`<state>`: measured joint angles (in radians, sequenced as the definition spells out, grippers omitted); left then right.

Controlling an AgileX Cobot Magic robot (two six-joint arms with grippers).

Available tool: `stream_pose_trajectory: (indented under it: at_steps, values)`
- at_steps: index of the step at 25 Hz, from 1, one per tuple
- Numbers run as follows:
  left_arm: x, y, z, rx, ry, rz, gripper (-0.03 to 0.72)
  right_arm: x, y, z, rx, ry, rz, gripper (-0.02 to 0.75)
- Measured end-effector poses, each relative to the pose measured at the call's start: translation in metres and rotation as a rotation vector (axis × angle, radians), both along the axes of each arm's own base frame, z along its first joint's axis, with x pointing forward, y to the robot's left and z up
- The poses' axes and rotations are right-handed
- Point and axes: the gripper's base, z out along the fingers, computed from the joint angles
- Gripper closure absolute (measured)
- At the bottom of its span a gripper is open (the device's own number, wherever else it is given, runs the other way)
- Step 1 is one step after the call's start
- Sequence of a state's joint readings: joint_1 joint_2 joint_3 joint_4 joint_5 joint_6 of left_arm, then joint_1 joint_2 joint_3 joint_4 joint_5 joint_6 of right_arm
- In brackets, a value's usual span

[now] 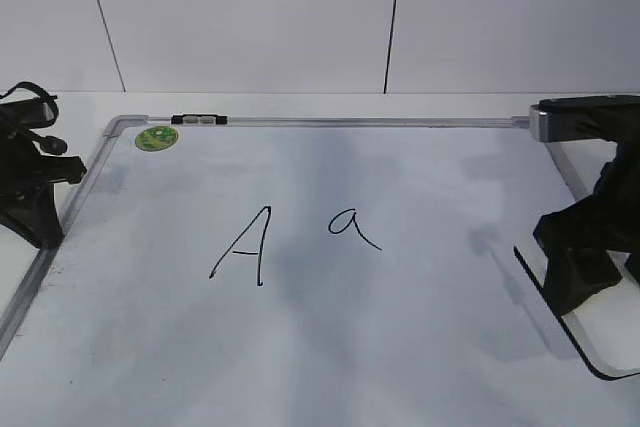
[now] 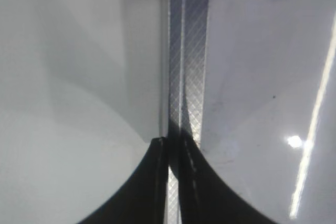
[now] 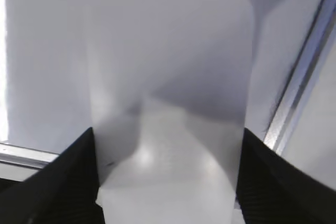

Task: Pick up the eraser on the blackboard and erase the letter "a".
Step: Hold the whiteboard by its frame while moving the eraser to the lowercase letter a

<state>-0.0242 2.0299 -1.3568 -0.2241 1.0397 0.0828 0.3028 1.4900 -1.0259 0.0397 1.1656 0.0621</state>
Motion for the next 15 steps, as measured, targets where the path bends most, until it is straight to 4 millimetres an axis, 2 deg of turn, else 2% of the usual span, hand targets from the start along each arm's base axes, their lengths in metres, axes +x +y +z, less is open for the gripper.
stream_pose_trajectory:
  at_steps: [9,15]
  values:
    - [0.0,0.0,0.0,0.0,0.0,0.0,0.672,0.036,0.008,-0.001,-0.048,0.015,-0.002,0.186]
    - [0.0,0.0,0.0,0.0,0.0,0.0,0.672,0.059,0.037,-0.01,-0.075,0.011,0.073,0.186]
